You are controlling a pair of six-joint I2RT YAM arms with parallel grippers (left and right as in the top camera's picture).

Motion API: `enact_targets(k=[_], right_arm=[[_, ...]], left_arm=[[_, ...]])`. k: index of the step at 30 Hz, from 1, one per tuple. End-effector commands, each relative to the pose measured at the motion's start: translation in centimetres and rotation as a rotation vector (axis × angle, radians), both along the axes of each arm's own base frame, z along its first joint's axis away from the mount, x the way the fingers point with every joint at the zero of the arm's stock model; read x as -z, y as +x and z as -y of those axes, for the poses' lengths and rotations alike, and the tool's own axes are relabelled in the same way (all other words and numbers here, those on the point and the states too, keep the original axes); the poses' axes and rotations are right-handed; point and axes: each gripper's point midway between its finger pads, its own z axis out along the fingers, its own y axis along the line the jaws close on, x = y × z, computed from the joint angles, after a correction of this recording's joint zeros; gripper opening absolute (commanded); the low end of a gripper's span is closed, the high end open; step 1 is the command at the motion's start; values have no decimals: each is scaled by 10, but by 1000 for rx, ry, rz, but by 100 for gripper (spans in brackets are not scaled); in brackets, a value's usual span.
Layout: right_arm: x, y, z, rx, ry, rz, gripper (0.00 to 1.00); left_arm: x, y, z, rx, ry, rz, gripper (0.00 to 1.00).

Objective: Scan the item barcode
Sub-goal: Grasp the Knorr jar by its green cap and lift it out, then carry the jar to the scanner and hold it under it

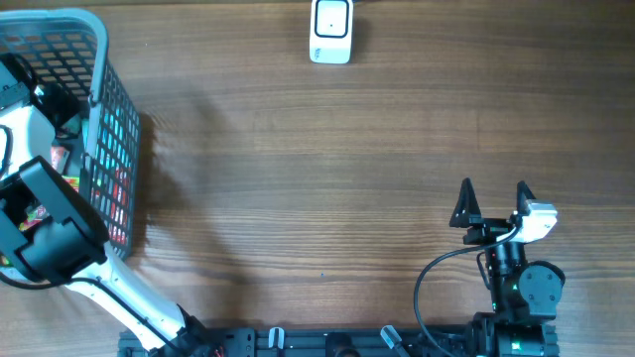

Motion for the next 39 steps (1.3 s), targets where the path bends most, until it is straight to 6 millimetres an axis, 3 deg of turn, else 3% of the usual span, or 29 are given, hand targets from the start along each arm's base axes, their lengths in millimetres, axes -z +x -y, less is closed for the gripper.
enact_targets(k=[1,2,6,11,13,16,18,19,21,24,28,32,36,39], right_arm=[[-2,0,1,10,6,8,100],[-2,0,1,10,7,8,100],[-2,0,1,10,7,8,100],[-2,0,1,10,7,8,100],[-2,0,1,10,6,8,100],[-2,0,1,10,6,8,100],[-2,0,1,10,6,8,100],[-2,0,1,10,6,8,100],[-2,0,1,10,6,8,100],[-2,0,1,10,7,8,100],[-2,0,1,10,7,8,100],[-2,0,1,10,6,8,100],[-2,0,1,10,6,8,100],[-2,0,1,10,6,8,100]], left_arm=[[-19,-5,0,-4,10,16,56],[-30,-5,-1,-4,22,34,57],[-113,-12,4,-4,96,152,59],[-219,-54,32,-55,129,307,60],[-269,-69,55,-46,104,442,61],[-340,-86,113,91,-13,679,61],[-372,-93,168,261,-88,773,61],[-377,-93,188,322,-116,782,61],[-369,-89,233,432,-188,743,61],[-339,-78,296,576,-294,624,61],[-289,-65,385,832,-338,437,62],[-232,-62,454,1101,-300,253,62],[-170,-75,502,1368,-226,58,61],[-137,-83,518,1417,-221,-54,61]])
